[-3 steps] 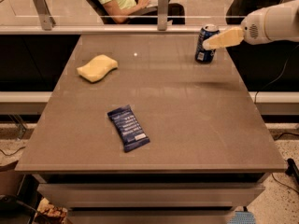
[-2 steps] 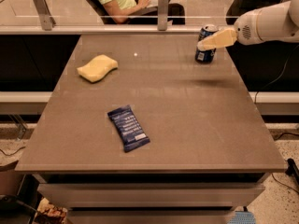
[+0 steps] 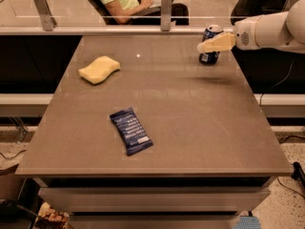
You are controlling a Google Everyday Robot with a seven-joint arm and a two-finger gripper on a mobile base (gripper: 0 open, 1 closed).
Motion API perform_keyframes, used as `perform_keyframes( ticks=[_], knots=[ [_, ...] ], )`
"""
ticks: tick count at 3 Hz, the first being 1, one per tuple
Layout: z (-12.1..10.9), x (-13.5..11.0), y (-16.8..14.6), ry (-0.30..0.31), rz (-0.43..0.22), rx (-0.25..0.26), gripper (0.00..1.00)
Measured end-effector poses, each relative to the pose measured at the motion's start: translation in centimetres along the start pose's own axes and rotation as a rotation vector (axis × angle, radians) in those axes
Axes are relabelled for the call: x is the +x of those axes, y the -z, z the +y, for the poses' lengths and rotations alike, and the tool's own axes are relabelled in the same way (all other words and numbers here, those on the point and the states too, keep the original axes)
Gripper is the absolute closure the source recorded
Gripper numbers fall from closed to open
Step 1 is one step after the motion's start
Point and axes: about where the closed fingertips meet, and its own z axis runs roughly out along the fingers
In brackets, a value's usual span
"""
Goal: Move pepsi can near rxbar blueberry
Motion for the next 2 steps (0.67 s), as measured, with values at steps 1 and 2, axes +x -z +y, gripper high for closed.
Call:
perform_keyframes(
  ticks=[1, 2],
  knots=[
    [-0.54, 0.07, -0.82, -0.008, -0.045, -0.01, 0.0],
    [-0.33, 0.11, -1.1, -0.008, -0.042, -0.015, 0.18]
  ],
)
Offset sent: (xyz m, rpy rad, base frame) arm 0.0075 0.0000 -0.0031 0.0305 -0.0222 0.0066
